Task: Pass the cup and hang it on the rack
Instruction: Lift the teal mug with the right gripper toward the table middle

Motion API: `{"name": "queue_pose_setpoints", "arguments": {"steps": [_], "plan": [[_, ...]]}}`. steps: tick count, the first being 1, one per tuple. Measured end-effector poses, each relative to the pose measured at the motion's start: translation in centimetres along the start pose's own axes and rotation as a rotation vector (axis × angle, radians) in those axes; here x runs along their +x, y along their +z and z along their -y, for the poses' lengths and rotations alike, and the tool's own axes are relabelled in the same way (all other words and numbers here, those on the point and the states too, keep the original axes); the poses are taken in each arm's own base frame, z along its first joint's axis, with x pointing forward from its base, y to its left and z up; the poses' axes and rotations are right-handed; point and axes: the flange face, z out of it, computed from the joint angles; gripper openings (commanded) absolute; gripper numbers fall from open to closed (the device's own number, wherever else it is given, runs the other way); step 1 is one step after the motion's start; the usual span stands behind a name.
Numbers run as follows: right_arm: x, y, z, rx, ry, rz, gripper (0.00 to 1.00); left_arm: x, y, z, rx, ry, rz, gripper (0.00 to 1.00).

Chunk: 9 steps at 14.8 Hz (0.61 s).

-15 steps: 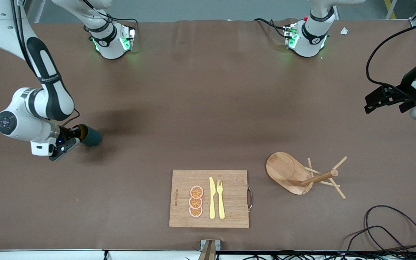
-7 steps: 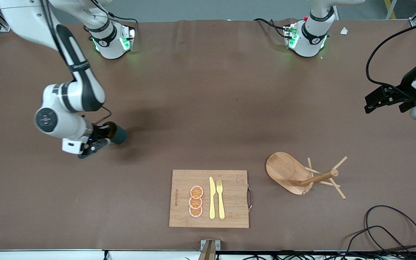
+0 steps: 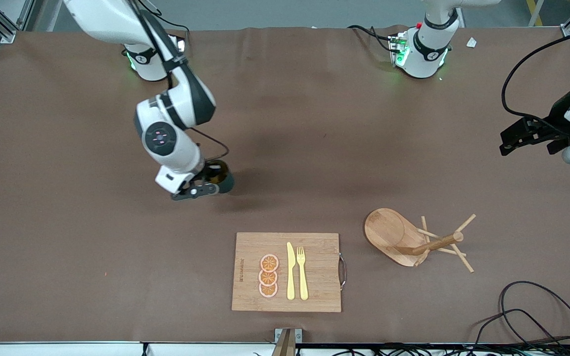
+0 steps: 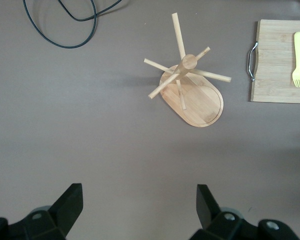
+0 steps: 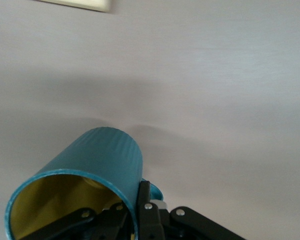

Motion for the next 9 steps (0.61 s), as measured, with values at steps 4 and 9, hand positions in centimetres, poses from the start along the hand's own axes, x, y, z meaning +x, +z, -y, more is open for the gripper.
{"name": "queue_pose_setpoints", "arguments": {"steps": [4, 9], "plan": [[1.0, 1.3, 7.1, 0.025, 0.164, -0.015, 0.0, 0.0, 0.0, 0.1, 0.0, -0.001, -0.002, 1.0], [0.4, 3.8, 14.4, 0.026, 0.314, -0.018, 0.0, 0.0, 0.0, -0.3, -0.001, 0.005, -0.003, 1.0]]}}
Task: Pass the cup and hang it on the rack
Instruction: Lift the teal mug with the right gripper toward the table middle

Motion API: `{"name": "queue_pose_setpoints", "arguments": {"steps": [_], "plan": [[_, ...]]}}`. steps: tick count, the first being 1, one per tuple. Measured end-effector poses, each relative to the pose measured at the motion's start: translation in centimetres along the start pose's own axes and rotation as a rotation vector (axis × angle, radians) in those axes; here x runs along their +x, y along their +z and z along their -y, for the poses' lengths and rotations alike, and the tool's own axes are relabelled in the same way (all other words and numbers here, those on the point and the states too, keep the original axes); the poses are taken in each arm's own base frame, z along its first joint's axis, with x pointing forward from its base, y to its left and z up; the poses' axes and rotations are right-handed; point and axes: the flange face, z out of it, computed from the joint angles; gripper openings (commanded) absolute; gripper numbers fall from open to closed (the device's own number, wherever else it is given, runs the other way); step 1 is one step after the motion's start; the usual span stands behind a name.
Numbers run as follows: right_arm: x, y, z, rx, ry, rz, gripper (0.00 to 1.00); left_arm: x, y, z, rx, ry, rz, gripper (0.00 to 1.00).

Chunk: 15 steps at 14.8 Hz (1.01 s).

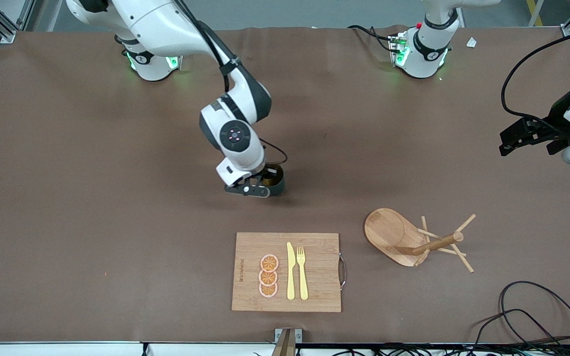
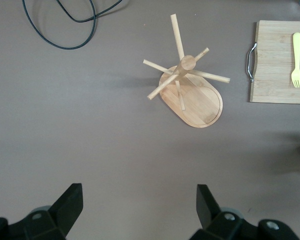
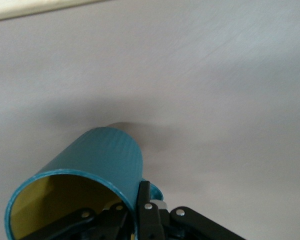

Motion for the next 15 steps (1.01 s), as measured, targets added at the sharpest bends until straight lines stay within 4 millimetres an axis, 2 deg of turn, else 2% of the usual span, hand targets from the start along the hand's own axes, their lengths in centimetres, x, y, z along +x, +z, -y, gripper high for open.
{"name": "queue_pose_setpoints", "arguments": {"steps": [3, 10, 11, 13, 15], "plan": [[-2.1, 0.5, 2.1, 0.008, 0.066, 0.014, 0.0, 0.0, 0.0, 0.0, 0.0, 0.0, 0.0, 1.0], [-5.3, 1.8, 4.2, 0.001, 0.103, 0.043, 0.01, -0.1, 0.3, -0.8, -0.002, 0.012, 0.007, 1.0], [-5.7, 2.2, 4.4, -0.003, 0.099, 0.046, 0.13, -0.1, 0.4, -0.9, -0.003, 0.013, 0.01, 1.0], [-6.2, 2.6, 4.7, -0.008, 0.092, 0.048, 1.0, -0.1, 0.6, -0.9, -0.005, 0.011, 0.018, 1.0], [-6.2, 2.5, 4.8, -0.006, 0.083, 0.047, 1.0, -0.2, 0.9, -0.8, -0.004, -0.008, 0.034, 1.0]]}}
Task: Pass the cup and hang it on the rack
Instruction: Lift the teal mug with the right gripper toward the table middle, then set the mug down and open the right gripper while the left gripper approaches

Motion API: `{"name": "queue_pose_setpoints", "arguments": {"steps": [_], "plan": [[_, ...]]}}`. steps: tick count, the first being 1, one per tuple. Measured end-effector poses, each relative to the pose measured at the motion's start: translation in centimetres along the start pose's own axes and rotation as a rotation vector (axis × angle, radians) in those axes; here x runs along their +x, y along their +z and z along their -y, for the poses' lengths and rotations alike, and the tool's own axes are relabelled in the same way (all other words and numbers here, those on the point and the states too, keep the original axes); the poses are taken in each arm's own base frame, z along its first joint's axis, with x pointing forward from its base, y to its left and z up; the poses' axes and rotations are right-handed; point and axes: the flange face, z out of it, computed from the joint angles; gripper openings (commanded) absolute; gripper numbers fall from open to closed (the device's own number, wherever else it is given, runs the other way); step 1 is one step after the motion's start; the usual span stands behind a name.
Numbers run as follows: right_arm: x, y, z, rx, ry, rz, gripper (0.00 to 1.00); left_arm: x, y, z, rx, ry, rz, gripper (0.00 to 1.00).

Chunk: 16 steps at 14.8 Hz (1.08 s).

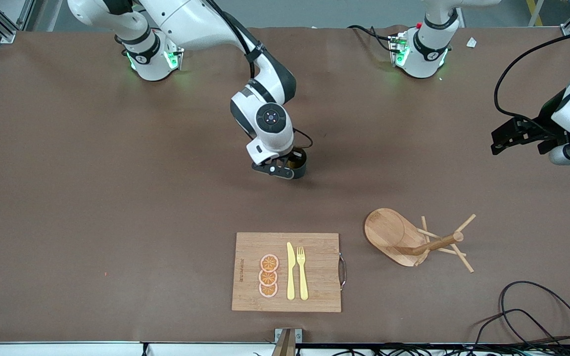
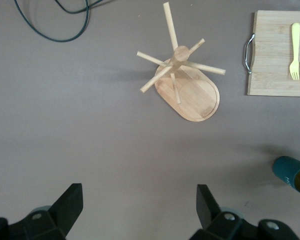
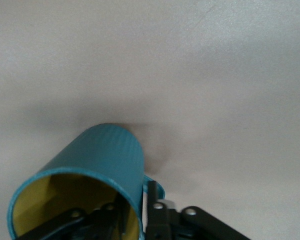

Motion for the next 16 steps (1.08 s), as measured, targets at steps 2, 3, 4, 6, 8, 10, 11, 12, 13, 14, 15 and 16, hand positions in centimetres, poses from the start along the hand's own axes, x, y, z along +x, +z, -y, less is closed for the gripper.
{"name": "queue_pose_setpoints", "arguments": {"steps": [2, 3, 4, 6, 8, 10, 11, 12, 13, 14, 15, 16], "plan": [[0.0, -0.1, -0.1, -0.012, -0.041, 0.008, 1.0, -0.1, 0.4, 0.1, 0.003, -0.023, 0.023, 1.0], [0.0, -0.3, -0.2, -0.026, -0.068, 0.018, 1.0, -0.2, 0.6, 0.1, 0.005, -0.025, 0.035, 1.0], [0.1, -0.8, -0.3, -0.04, -0.097, 0.028, 1.0, -0.4, 0.7, 0.1, 0.007, -0.026, 0.051, 1.0], [0.2, -3.7, -0.8, -0.065, -0.14, 0.055, 1.0, -0.6, 0.8, -0.1, -0.007, -0.056, 0.074, 1.0], [0.6, -8.5, -2.0, -0.069, -0.165, 0.072, 1.0, -0.7, 0.8, -0.6, -0.047, -0.129, 0.085, 1.0], [1.9, -13.5, -4.4, -0.067, -0.205, 0.088, 1.0, -0.9, 0.8, -1.9, -0.06, -0.214, 0.092, 1.0], [3.2, -15.7, -6.3, -0.064, -0.225, 0.097, 1.0, -1.2, 0.7, -3.4, -0.06, -0.249, 0.096, 1.0], [5.0, -17.6, -8.5, -0.06, -0.24, 0.106, 1.0, -1.7, 0.7, -5.6, -0.06, -0.283, 0.101, 1.0], [7.1, -19.2, -11.2, -0.053, -0.248, 0.112, 1.0, -2.5, 0.8, -8.3, -0.047, -0.319, 0.104, 1.0], [9.5, -20.5, -14.1, -0.042, -0.253, 0.112, 1.0, -3.4, 0.9, -11.3, -0.011, -0.351, 0.095, 1.0], [11.8, -21.5, -17.4, -0.037, -0.257, 0.106, 1.0, -4.5, 1.3, -14.6, 0.034, -0.373, 0.076, 1.0], [14.1, -22.5, -21.1, -0.044, -0.261, 0.098, 1.0, -5.8, 2.0, -18.2, 0.081, -0.389, 0.055, 1.0]]}}
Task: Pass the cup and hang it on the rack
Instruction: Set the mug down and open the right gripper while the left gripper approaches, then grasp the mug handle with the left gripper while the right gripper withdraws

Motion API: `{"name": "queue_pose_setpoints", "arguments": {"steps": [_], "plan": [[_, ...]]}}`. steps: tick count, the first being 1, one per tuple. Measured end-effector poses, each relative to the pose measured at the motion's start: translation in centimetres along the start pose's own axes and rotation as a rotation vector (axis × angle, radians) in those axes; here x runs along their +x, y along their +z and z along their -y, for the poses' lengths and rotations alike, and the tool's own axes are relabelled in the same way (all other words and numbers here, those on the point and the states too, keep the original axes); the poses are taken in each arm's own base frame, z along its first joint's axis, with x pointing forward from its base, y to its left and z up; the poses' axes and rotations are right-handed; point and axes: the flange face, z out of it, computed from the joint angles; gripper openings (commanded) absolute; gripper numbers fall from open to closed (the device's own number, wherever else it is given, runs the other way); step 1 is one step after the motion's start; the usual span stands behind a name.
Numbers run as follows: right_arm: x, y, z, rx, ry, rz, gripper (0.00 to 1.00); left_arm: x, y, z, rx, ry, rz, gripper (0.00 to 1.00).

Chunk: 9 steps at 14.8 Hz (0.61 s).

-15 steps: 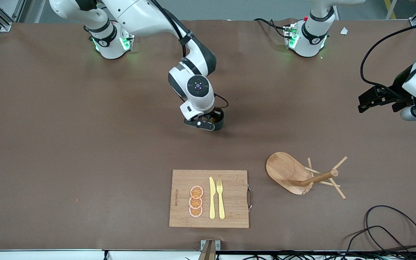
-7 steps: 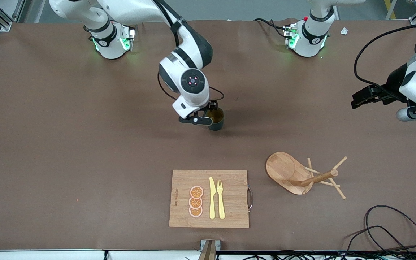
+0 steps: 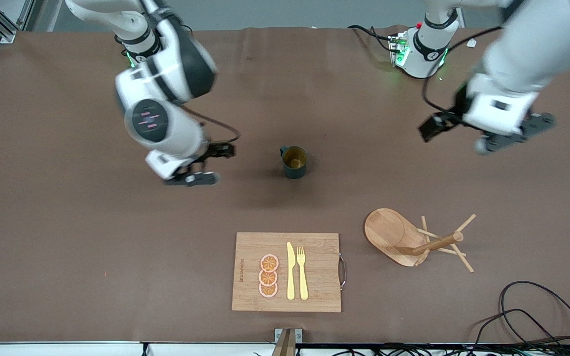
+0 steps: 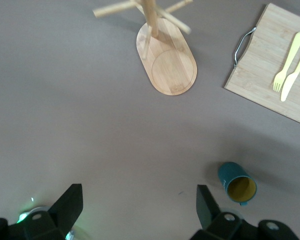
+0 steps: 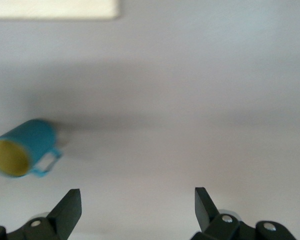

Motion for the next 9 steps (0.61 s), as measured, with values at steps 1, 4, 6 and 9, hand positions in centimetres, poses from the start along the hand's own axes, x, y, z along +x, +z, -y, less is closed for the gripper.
{"name": "queue_pose_setpoints", "arguments": {"steps": [1, 4, 6, 9], "plan": [[0.8, -1.0, -4.2, -0.011, -0.001, -0.003, 1.0, -2.7, 0.9, -2.9, 0.038, -0.022, -0.027, 1.0], [1.6, -4.1, -14.7, -0.013, 0.039, -0.019, 1.0, -10.7, 5.2, -11.2, 0.104, -0.113, -0.099, 1.0], [1.2, -6.0, -19.5, -0.028, 0.031, -0.041, 1.0, -15.3, 8.8, -15.9, 0.114, -0.155, -0.182, 1.0], [-0.1, -8.4, -25.5, -0.026, 0.003, -0.059, 1.0, -21.5, 15.2, -21.3, 0.136, -0.169, -0.33, 1.0]]}}
